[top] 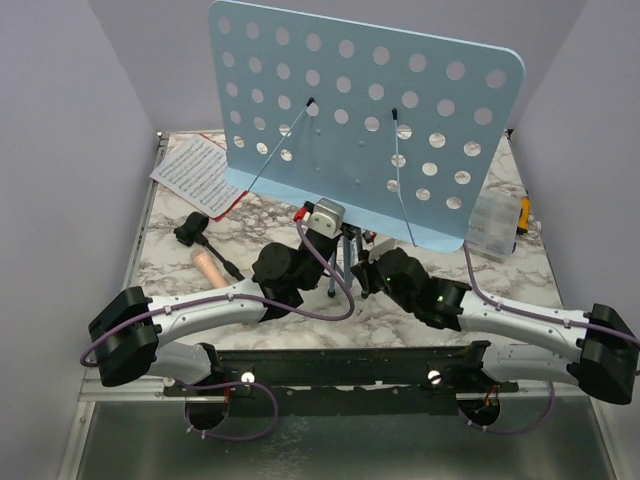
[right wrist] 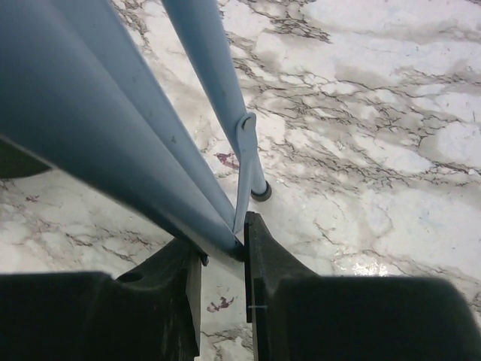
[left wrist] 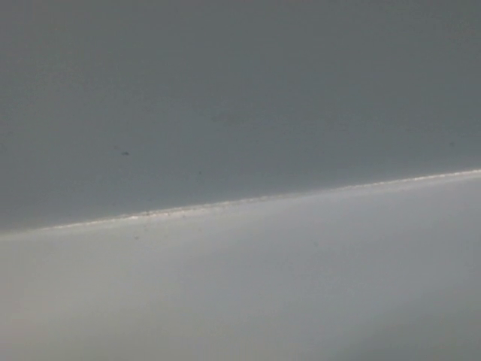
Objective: Set up the instrument practice props
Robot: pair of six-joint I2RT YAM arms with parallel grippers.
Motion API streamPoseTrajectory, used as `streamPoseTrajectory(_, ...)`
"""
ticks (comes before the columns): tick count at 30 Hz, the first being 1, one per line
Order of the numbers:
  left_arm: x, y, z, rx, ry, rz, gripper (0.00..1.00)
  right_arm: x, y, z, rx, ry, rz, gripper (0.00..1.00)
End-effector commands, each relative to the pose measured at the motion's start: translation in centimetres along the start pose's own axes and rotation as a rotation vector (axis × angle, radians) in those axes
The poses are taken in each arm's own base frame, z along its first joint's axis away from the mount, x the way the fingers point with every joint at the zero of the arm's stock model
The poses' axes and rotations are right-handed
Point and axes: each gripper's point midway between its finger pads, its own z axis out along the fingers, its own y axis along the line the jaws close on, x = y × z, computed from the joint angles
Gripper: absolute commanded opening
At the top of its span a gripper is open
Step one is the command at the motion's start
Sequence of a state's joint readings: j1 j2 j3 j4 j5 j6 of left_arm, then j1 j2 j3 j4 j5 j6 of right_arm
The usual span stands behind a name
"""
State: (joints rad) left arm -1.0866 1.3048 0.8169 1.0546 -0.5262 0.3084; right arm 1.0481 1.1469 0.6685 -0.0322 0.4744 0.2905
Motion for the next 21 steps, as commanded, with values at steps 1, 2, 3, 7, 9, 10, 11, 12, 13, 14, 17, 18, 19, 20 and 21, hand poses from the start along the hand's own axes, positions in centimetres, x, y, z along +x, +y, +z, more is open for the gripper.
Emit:
streamPoseTrajectory(1,-3.1,2.0,0.0,-0.02,-0.065,0.23,0.0,1.8,-7.2,-0.7,0.175,0.012,-0.009,0.01)
streamPoseTrajectory(2,-2.9,1.9,0.0,-0.015,-0.064,0.228,0.0,1.6,-6.1,-0.7,0.106,-0.009,-0.012,0.01)
streamPoseTrajectory(3,-2.8,1.7,0.0,-0.009,-0.063,0.222,0.0,0.8,-4.4,-0.6,0.004,-0.046,-0.019,0.01)
streamPoseTrajectory(7,-1.3,0.7,0.1,0.018,-0.04,0.171,0.0,1.7,-1.1,-0.2,-0.188,-0.062,-0.061,0.0)
streamPoseTrajectory(9,-0.5,0.2,0.1,0.029,-0.023,0.151,0.0,2.6,-1.2,0.4,-0.175,-0.027,-0.056,0.01)
streamPoseTrajectory(10,-0.1,-0.1,0.1,0.035,-0.015,0.148,0.0,3.1,-1.2,0.6,-0.171,-0.003,-0.051,0.0)
streamPoseTrajectory(11,0.2,-0.2,0.1,0.04,-0.01,0.144,0.0,3.2,-1.1,0.7,-0.167,0.007,-0.039,0.01)
streamPoseTrajectory(12,0.4,-0.4,0.1,0.043,-0.005,0.142,0.0,3.3,-1.1,0.8,-0.163,0.012,-0.024,0.01)
streamPoseTrajectory(13,0.6,-0.6,0.0,0.049,0.0,0.14,0.0,3.2,-1.1,0.8,-0.157,0.01,-0.007,0.03)
streamPoseTrajectory(14,0.9,-0.9,-0.1,0.055,0.005,0.139,0.0,2.9,-1.1,0.7,-0.157,0.001,0.014,0.04)
streamPoseTrajectory(17,1.5,-1.6,-0.3,0.067,0.02,0.135,0.0,1.4,-1.2,0.4,-0.136,-0.051,0.087,0.17)
streamPoseTrajectory(18,1.8,-1.9,-0.4,0.07,0.025,0.135,0.0,0.7,-1.5,0.3,-0.116,-0.066,0.116,0.21)
streamPoseTrajectory(19,2.0,-2.1,-0.4,0.072,0.031,0.135,0.0,0.0,-1.6,0.2,-0.103,-0.082,0.141,0.29)
streamPoseTrajectory(20,2.2,-2.2,-0.4,0.073,0.036,0.134,0.0,-0.6,-1.6,0.2,-0.101,-0.092,0.147,0.37)
streamPoseTrajectory(21,2.4,-2.4,-0.5,0.074,0.039,0.135,0.0,-1.3,-1.5,0.1,-0.101,-0.101,0.149,0.44)
